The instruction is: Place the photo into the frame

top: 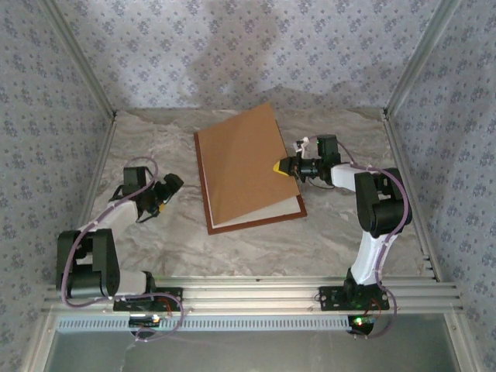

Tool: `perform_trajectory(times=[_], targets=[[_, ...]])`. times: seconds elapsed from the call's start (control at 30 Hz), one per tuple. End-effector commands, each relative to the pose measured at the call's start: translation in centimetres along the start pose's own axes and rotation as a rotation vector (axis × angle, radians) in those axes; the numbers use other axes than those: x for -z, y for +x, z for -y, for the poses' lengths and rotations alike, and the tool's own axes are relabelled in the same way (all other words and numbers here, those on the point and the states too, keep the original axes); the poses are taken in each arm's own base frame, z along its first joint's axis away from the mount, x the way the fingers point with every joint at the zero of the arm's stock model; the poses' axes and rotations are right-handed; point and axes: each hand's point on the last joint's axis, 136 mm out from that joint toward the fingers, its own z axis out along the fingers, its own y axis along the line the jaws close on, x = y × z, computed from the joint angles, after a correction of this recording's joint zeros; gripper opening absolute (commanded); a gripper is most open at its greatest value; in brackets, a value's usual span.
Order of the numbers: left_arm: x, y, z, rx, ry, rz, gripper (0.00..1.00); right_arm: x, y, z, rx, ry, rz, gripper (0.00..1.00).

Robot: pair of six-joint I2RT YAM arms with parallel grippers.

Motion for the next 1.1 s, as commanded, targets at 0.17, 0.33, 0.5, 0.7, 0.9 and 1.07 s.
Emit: perform_trajectory(times=[0.17,0.33,0.5,0.7,0.9,1.07], targets=[[0.0,-0.5,0.7,-0.003,0.03,0.003,0.99,0.7,1.5,-0.5,0.004,-0.002,-0.045,0.0],[0.0,-0.5,0.7,-0.003,0.031,0.001,0.98,0.9,1.9,-0.2,-0.007,0.011,-0.05,0.0],[-0.1,-0.5,0.8,-0.002,0.034,0.0,0.99,1.2,2.1,0.0,0.004,0.019,-0.047,0.0],[-0.2,-0.5,0.8,0.002,0.036,-0.004,0.99,0.7,2.3,0.5,0.003,0.022,-0.04,0.0],[-0.4,-0.2,0.7,0.005,0.038,-0.011,0.99,-0.2,2.4,0.6,-0.002,0.012,-0.025,0.0],[-0.6,0.0,0.7,0.007,0.043,-0.02,0.98,-0.5,2.4,0.9,-0.023,0.004,-0.018,0.0]])
